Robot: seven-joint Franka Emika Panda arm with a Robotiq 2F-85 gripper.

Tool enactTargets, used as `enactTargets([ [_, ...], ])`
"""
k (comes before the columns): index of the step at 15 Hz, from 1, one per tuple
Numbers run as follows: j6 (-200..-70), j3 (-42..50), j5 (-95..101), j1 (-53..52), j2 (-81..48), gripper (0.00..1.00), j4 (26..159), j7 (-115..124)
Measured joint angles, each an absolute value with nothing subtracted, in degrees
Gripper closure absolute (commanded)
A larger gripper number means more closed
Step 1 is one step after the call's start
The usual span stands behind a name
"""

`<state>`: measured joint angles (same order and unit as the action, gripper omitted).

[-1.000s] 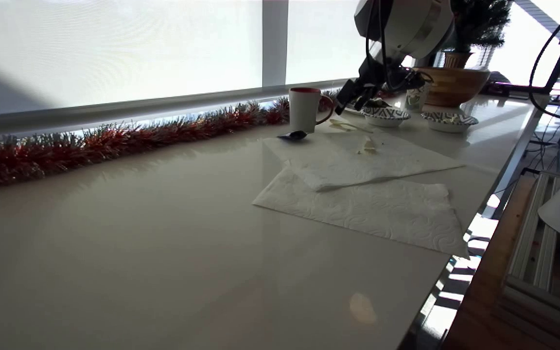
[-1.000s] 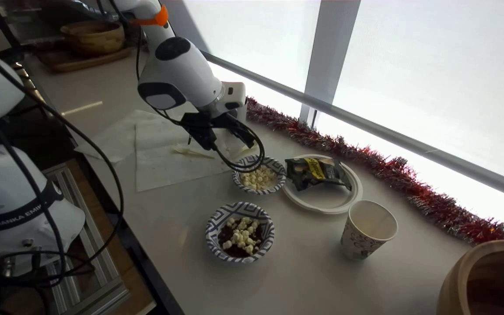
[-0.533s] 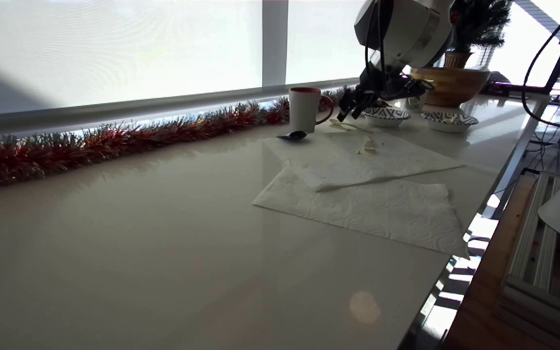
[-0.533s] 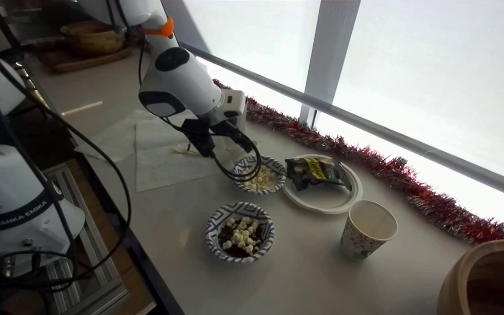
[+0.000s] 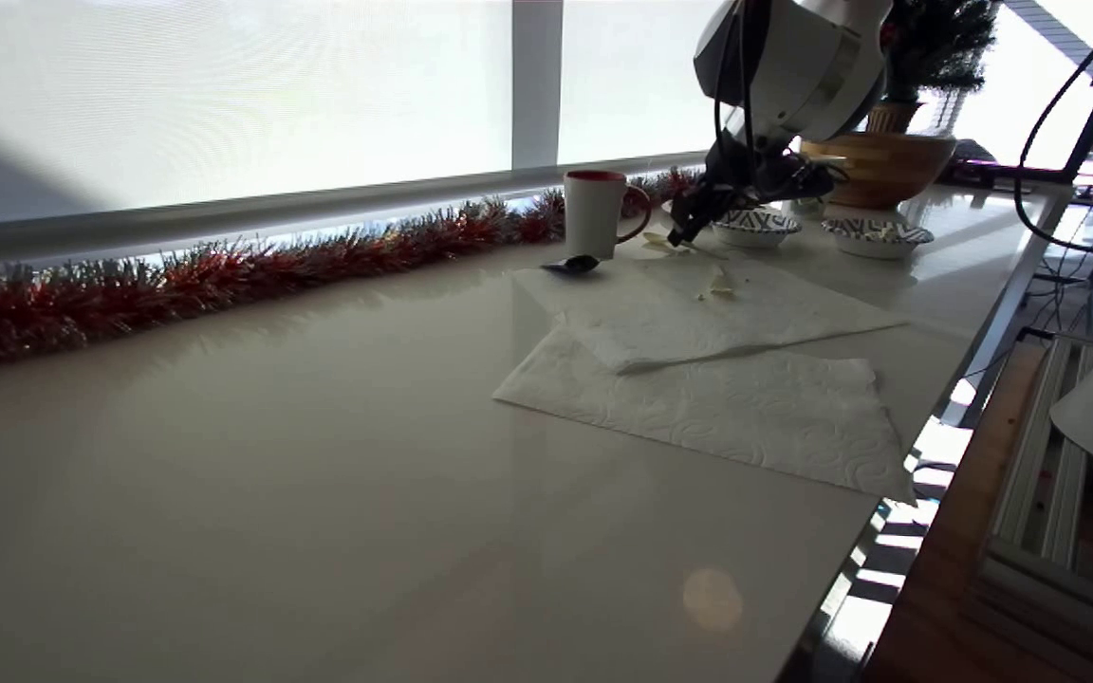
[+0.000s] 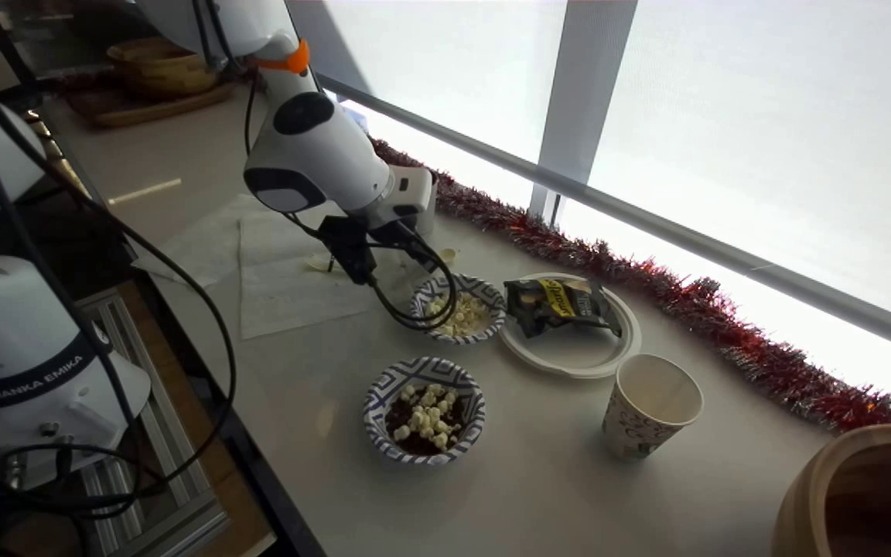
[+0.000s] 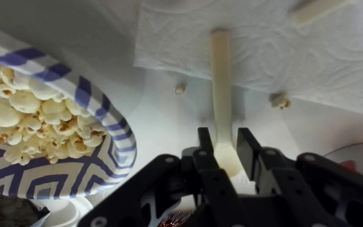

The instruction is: Move the contents from one bowl to the next

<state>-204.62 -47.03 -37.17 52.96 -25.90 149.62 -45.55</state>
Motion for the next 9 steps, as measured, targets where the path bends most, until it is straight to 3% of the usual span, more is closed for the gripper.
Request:
enactTargets([
  [1,-204.62,-47.01,-37.18,52.96,-25.90,0.89,149.71,-45.56],
  [3,-204.62,-47.01,-37.19,52.98,-25.89,1.00,149.76,-45.56],
  [9,-203.40,-53.73,-37.16,59.50,-22.35,0.97,149.80,-45.36],
])
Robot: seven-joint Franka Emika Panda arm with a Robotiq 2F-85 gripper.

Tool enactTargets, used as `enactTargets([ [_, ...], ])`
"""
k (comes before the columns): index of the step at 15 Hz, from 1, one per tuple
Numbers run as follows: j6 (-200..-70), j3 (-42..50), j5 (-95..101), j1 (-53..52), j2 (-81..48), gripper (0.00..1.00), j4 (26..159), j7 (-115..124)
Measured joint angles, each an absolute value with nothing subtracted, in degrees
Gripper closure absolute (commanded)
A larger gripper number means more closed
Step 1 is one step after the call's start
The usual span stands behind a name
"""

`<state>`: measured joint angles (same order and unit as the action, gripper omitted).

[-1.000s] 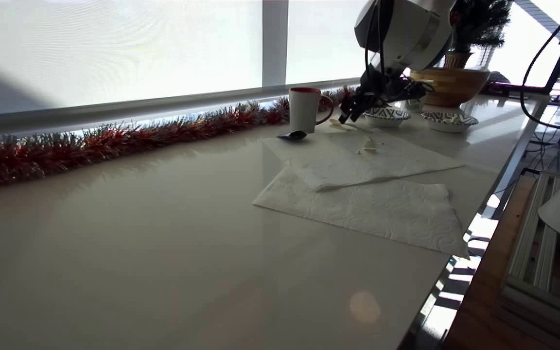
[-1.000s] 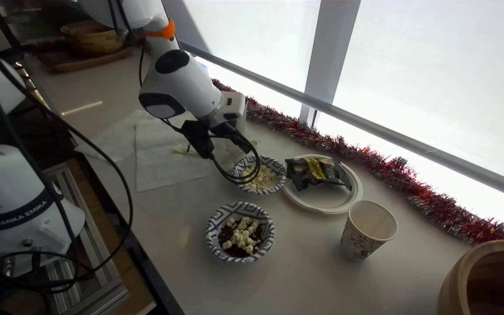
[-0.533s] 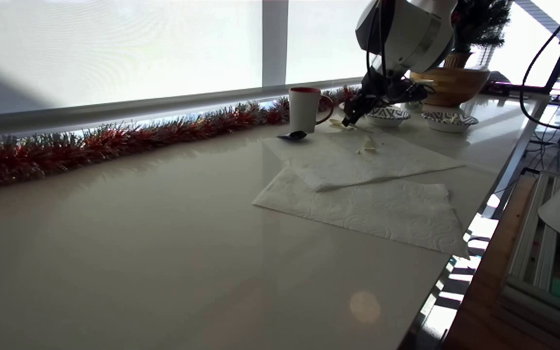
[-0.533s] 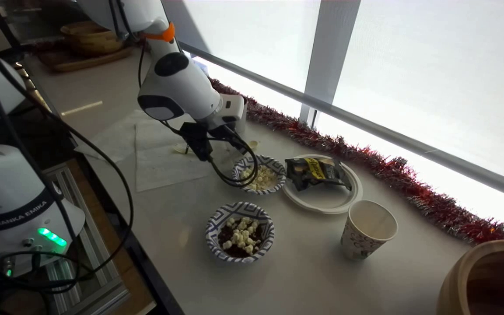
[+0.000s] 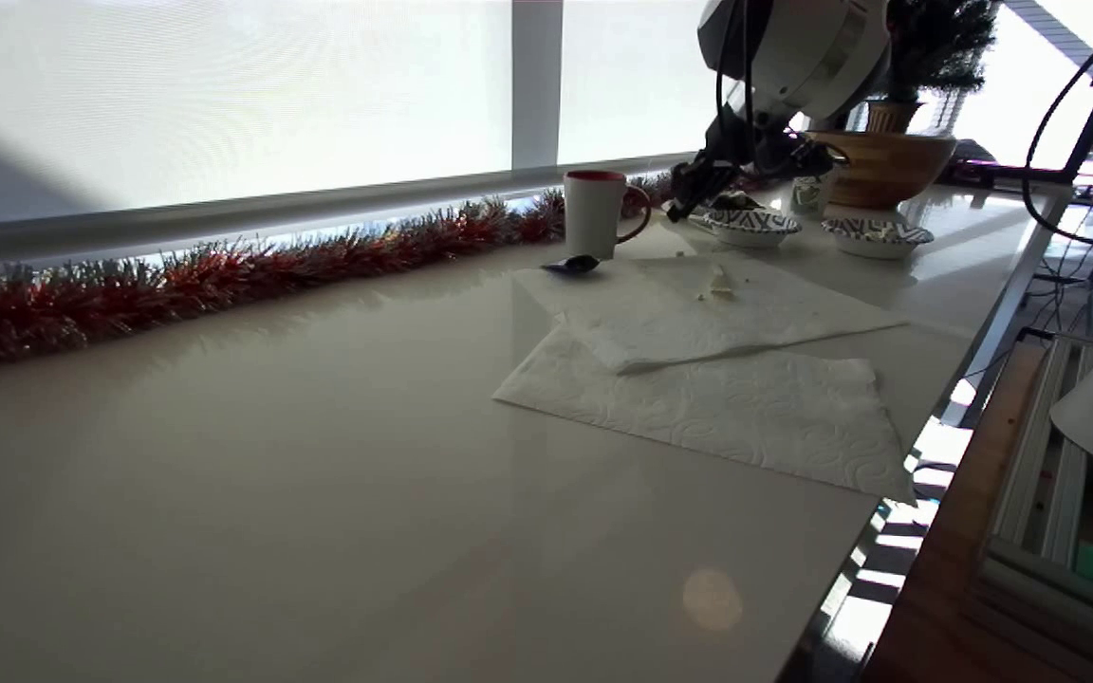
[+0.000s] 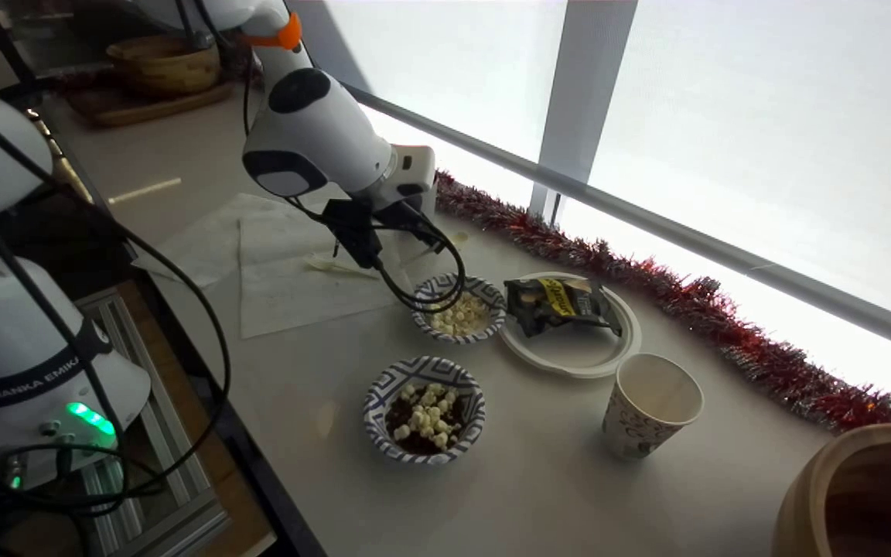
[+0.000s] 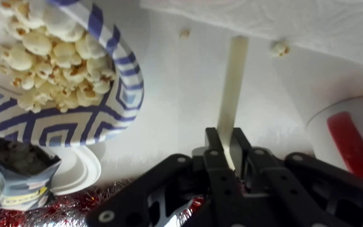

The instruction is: Move the contents from one bowl to the next

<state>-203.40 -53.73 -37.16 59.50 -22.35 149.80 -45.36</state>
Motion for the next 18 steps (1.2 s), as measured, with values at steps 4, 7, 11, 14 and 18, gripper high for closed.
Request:
enactTargets([
  [4,-188.20,-60.77,-37.33,68.07,-13.31,0.97,150.39,-46.02],
  [7,-174.82,-62.17,-36.64,72.76,-6.22,0.97,151.80,-46.29],
  [11,-157.53,-60.72,-35.35,78.78,1.22,0.97,151.48,-49.53],
  [14,-144.76,-55.66,-35.78,80.58,6.40,0.97,149.04,-55.89],
  [18,-127.37,-40.07,-33.26,74.78,10.92,0.97,146.53,-66.03],
])
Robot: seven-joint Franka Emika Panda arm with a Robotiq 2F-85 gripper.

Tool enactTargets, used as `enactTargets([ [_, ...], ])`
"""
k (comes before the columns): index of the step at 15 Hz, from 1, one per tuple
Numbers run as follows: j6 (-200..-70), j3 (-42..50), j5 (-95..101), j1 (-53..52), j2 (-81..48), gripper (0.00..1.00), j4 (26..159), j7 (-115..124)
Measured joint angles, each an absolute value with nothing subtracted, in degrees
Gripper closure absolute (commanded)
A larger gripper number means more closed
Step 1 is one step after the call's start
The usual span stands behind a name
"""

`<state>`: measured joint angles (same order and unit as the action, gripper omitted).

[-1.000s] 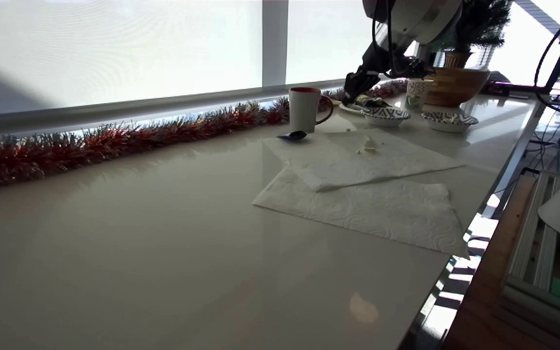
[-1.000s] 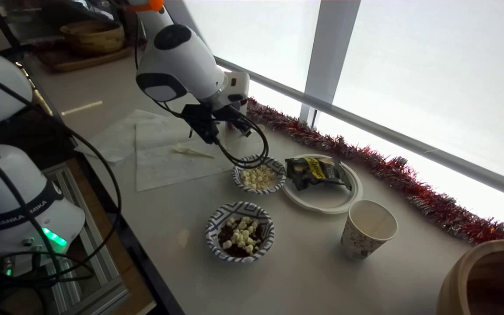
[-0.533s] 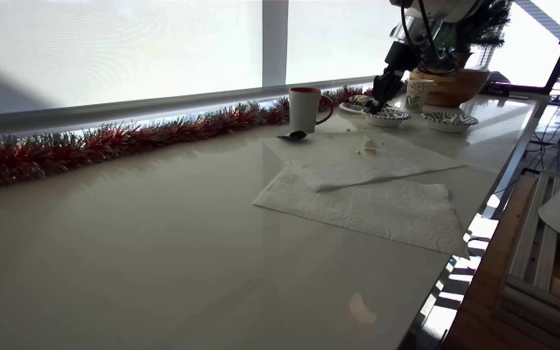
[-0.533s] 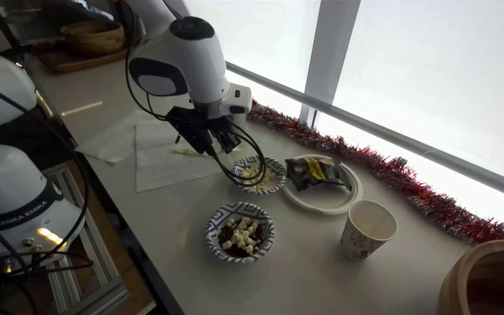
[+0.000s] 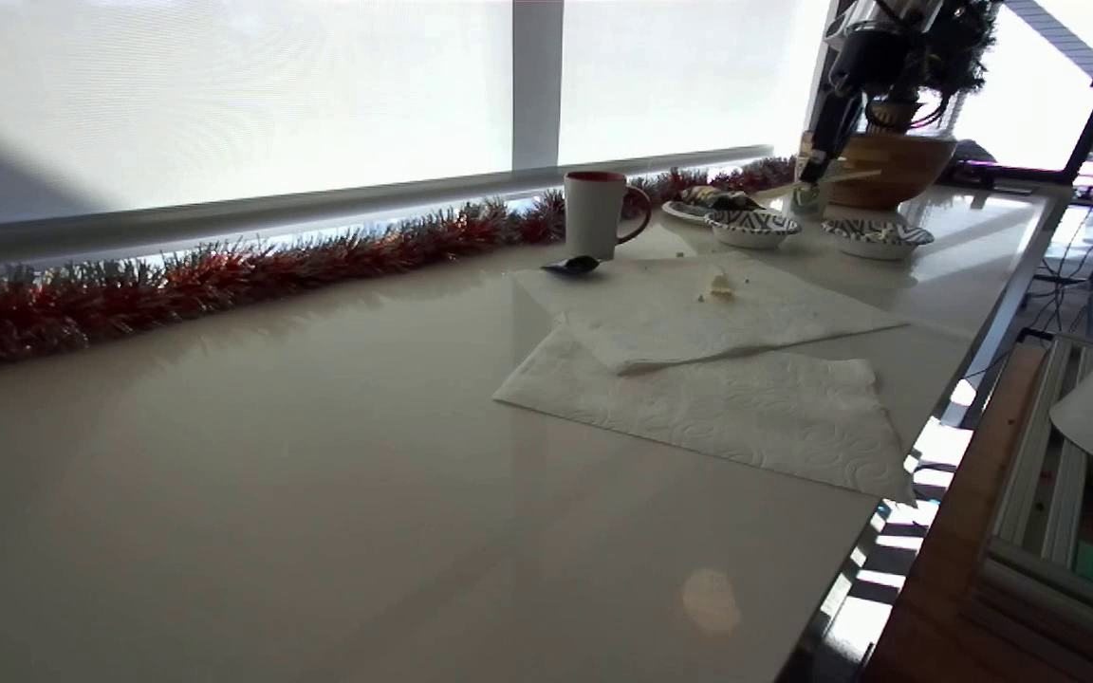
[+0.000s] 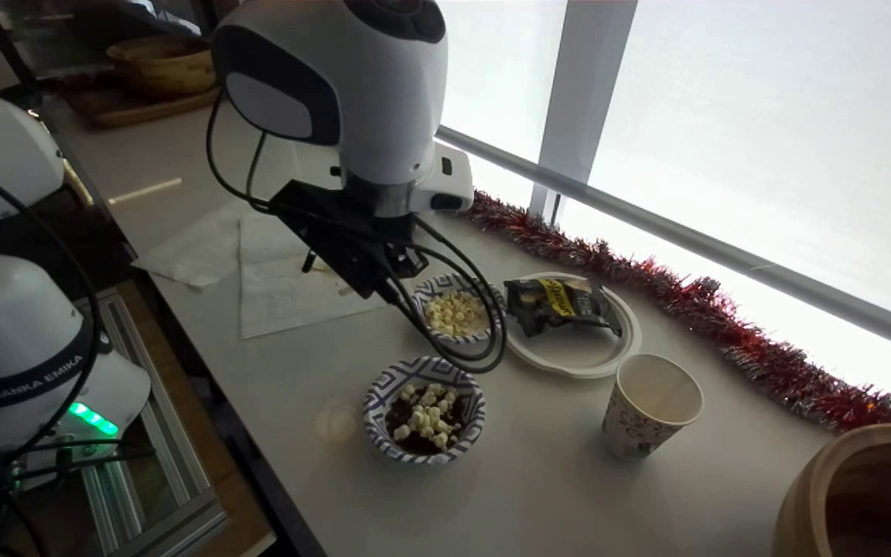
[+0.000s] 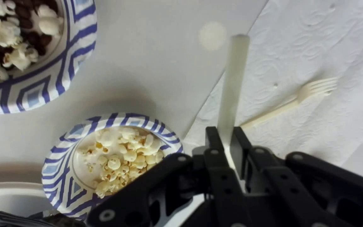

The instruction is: Move the contents from one bowl to the next

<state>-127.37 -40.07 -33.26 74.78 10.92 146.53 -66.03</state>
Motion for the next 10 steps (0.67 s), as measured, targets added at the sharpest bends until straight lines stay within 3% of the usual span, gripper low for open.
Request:
enactTargets([
  [3,-115.00,-25.91,-30.25,68.81,11.64,0.97,144.61,-68.49],
  [4,-112.05,-21.25,-29.65,66.93,11.10,0.87,143.94,-68.18],
  [6,-111.98,-13.01,-28.83,60.84,10.08,0.87,143.75,-68.24],
  [8,-112.31,-11.22,-28.81,57.70,9.81,0.87,143.83,-67.89],
  [9,-112.45,-11.30,-28.81,56.99,9.81,0.97,143.82,-67.58],
  [10,-112.48,-11.30,-28.81,56.66,9.82,0.97,143.83,-67.45],
])
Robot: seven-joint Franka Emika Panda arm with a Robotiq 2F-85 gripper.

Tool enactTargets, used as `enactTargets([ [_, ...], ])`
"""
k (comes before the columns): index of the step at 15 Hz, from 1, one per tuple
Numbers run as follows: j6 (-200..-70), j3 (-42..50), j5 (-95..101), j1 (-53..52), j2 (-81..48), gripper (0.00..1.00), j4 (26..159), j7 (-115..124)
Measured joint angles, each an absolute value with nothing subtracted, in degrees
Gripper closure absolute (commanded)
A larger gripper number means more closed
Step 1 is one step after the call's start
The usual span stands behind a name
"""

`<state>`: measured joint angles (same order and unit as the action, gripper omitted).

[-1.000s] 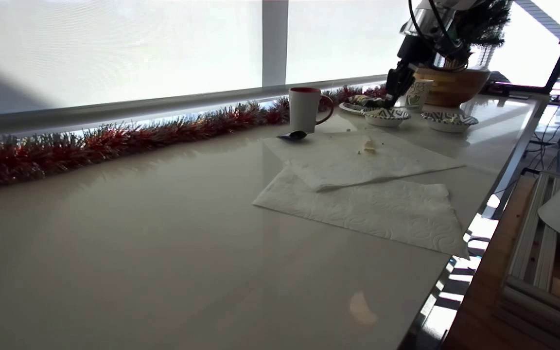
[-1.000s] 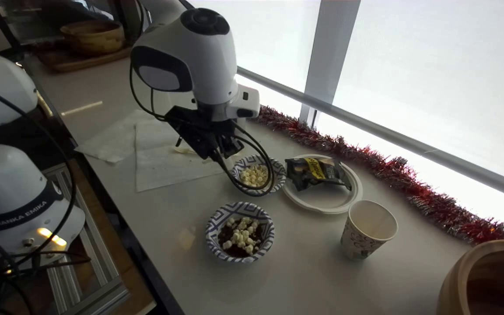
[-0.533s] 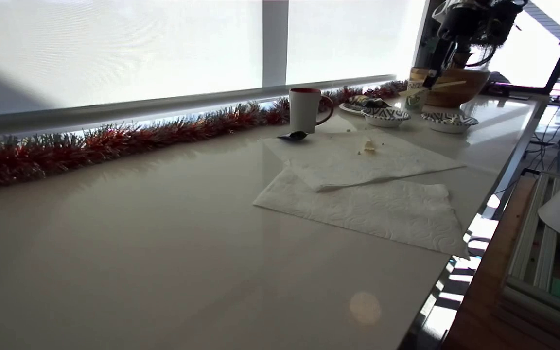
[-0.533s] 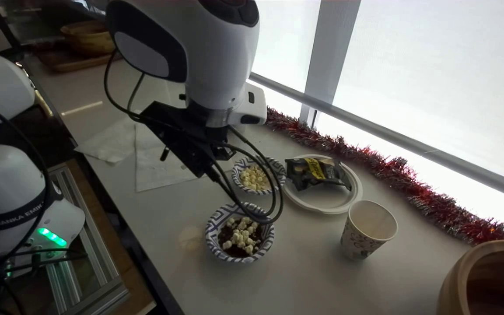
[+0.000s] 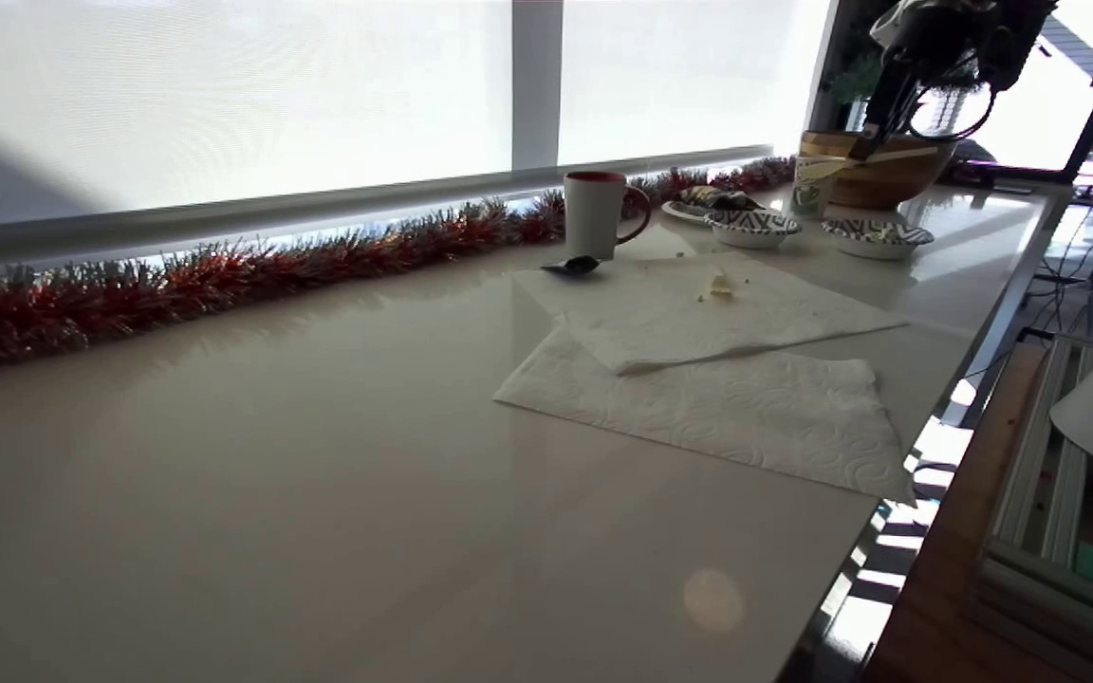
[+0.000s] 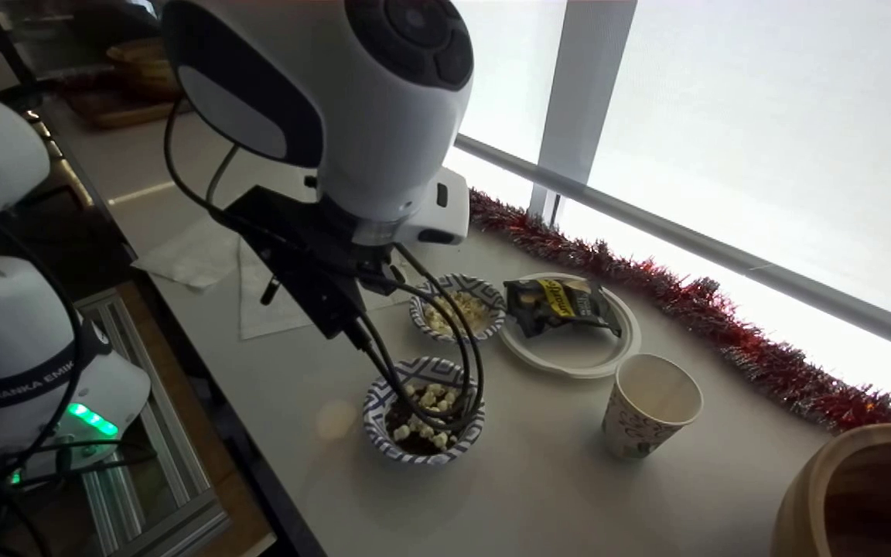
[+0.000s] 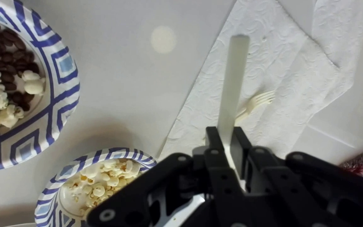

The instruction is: Move the contents from one bowl to the next

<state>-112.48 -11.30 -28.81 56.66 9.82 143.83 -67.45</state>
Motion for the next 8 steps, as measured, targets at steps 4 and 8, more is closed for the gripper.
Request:
enactTargets([
  [4,-112.31,-0.03,-25.25,46.14,8.75,0.97,143.78,-62.88],
  [8,-112.04,10.68,-19.91,40.23,5.73,0.97,142.79,-58.39],
])
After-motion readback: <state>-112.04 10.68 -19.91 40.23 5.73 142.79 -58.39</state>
